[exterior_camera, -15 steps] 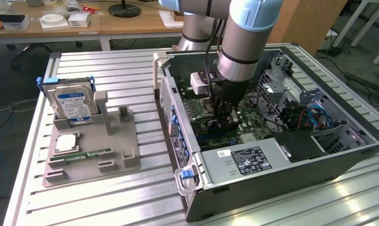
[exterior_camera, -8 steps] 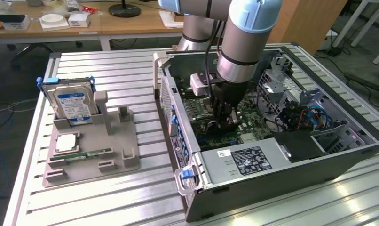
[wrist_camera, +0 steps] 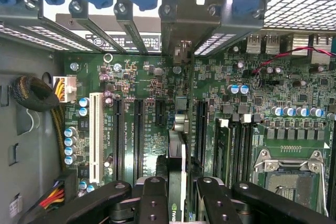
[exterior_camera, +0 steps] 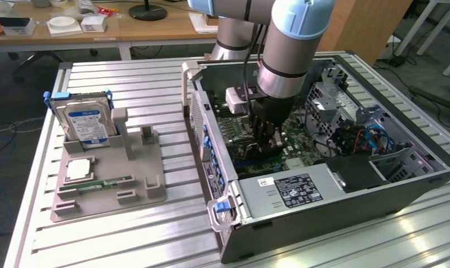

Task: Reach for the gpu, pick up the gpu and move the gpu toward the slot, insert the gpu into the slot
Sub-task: 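Insert the gpu into the slot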

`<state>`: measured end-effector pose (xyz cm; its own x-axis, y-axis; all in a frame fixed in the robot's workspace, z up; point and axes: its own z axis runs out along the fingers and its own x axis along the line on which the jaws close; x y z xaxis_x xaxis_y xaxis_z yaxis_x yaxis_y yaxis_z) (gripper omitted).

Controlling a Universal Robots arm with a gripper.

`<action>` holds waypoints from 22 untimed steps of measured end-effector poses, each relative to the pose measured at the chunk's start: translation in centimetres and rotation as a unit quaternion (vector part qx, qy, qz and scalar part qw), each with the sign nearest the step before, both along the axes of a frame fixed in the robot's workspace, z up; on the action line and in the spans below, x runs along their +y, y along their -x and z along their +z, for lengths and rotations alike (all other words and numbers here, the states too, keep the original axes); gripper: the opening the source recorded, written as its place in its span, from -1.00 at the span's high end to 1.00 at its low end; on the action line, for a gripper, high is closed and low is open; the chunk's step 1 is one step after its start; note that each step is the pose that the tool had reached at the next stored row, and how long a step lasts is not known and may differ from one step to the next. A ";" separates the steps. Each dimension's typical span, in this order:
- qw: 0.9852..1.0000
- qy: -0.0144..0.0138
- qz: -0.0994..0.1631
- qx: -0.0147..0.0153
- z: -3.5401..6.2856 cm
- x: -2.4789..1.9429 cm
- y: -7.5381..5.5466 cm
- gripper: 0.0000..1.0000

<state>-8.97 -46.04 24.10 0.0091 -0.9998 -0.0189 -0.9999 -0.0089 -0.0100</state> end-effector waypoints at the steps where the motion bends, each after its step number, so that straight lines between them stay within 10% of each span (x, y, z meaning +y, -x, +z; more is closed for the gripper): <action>1: 1.000 0.000 0.000 0.000 0.00 0.00 0.0 0.47; 22: 1.000 0.000 0.000 -0.002 -0.73 -0.02 0.4 0.47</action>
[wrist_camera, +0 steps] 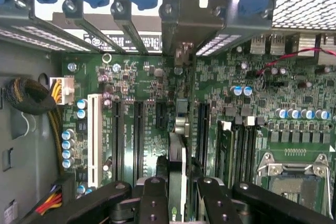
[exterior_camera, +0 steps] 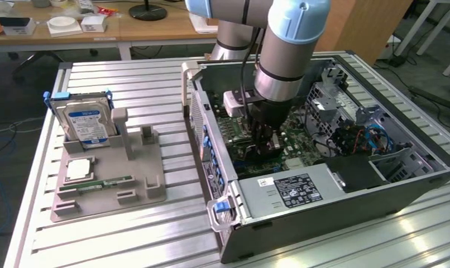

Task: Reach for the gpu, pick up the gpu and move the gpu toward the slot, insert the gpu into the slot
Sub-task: 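Insert the gpu into the slot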

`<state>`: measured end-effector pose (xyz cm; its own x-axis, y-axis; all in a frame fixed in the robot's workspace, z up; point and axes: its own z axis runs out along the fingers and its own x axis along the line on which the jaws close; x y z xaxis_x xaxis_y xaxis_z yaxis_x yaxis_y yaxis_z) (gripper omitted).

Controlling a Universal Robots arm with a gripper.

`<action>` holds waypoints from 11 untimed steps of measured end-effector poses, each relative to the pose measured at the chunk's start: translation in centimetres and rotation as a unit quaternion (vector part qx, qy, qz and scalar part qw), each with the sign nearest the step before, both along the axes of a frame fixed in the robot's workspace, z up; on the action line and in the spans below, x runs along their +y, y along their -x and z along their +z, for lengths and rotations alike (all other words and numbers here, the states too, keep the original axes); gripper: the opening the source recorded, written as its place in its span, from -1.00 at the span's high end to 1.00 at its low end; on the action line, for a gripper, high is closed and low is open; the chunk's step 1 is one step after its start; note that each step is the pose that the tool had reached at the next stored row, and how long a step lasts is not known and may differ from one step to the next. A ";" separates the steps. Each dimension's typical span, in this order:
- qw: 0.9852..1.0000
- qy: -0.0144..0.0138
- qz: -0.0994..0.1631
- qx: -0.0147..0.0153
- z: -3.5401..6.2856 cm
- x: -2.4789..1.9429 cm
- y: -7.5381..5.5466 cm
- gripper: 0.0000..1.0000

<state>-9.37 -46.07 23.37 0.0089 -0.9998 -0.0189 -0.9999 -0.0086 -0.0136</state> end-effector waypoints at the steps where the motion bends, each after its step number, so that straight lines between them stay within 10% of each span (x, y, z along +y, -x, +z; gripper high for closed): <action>1: 1.000 0.000 0.000 0.000 0.00 0.00 0.0 0.47; 11: 1.000 -0.002 0.000 0.002 0.18 0.02 0.0 0.33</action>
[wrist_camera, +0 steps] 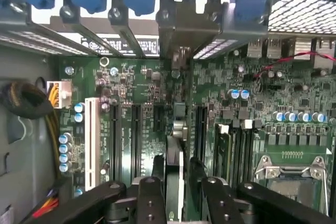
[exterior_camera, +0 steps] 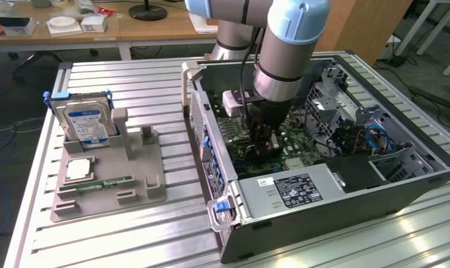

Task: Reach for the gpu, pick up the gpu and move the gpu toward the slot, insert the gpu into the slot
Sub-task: 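Insert the gpu into the slot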

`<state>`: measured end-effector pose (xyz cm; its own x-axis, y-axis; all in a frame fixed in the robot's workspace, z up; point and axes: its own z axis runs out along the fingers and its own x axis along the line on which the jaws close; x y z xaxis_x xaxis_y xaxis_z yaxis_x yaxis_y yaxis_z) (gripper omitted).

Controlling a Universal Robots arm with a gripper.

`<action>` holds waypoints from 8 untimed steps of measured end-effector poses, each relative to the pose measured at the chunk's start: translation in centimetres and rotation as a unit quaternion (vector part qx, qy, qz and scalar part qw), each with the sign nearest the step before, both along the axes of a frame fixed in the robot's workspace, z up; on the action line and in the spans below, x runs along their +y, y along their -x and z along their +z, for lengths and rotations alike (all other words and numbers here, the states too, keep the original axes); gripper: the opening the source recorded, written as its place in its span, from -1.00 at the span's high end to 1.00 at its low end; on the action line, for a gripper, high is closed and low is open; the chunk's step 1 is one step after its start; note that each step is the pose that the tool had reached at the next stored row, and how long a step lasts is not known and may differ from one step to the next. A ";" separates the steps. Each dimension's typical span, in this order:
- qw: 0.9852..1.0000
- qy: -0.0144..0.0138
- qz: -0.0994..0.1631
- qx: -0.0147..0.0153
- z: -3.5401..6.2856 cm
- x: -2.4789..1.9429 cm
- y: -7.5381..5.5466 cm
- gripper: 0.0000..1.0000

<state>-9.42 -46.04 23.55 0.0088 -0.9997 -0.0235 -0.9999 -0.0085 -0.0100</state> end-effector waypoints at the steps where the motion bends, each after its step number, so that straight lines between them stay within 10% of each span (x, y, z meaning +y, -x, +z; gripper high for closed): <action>1: 1.000 0.000 0.000 0.000 0.03 0.00 0.0 0.33; 8: 1.000 0.000 0.000 0.000 1.51 0.00 0.0 0.33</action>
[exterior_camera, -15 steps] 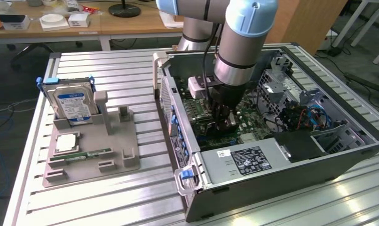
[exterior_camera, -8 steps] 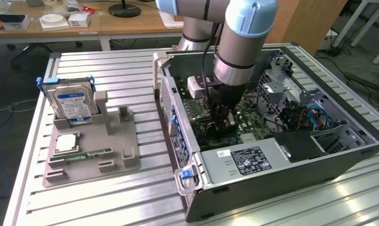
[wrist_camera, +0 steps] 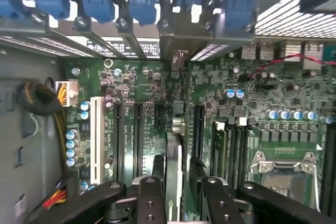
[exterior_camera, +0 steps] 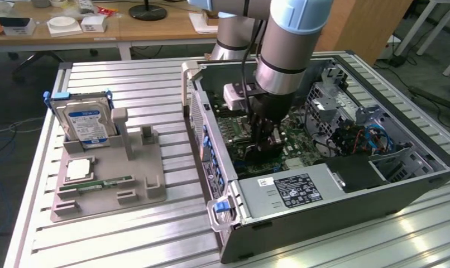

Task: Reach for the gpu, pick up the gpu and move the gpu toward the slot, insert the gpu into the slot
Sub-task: 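Insert the gpu into the slot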

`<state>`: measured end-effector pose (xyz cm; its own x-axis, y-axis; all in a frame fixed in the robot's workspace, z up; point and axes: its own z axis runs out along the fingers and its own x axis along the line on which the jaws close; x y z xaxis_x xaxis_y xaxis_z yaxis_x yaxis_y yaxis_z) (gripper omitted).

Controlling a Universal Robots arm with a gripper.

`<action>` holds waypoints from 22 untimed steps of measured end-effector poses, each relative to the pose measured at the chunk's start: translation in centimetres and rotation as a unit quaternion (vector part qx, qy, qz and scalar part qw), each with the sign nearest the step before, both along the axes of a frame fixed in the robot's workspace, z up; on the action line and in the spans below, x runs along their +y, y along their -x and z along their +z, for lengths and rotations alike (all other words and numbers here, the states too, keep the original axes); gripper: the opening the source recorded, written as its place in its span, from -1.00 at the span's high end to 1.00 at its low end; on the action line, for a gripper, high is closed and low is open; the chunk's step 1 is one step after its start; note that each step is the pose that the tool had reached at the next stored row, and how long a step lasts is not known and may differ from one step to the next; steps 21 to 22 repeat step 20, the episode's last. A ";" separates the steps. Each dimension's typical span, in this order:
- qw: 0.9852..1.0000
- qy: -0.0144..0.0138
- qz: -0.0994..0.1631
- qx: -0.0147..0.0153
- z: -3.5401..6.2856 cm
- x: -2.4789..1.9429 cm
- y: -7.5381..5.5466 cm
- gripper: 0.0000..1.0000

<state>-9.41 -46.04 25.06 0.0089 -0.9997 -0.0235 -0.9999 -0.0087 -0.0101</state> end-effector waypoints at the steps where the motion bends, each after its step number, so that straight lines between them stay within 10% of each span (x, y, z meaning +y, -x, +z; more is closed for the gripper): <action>1: 1.000 0.000 0.000 0.000 0.34 0.00 0.0 0.33; 7: 1.000 0.000 0.000 0.000 2.41 0.00 0.0 0.36; 13: 1.000 0.000 0.000 0.000 2.45 0.00 0.0 0.80; 22: 1.000 0.000 0.000 0.000 2.45 0.00 0.0 0.80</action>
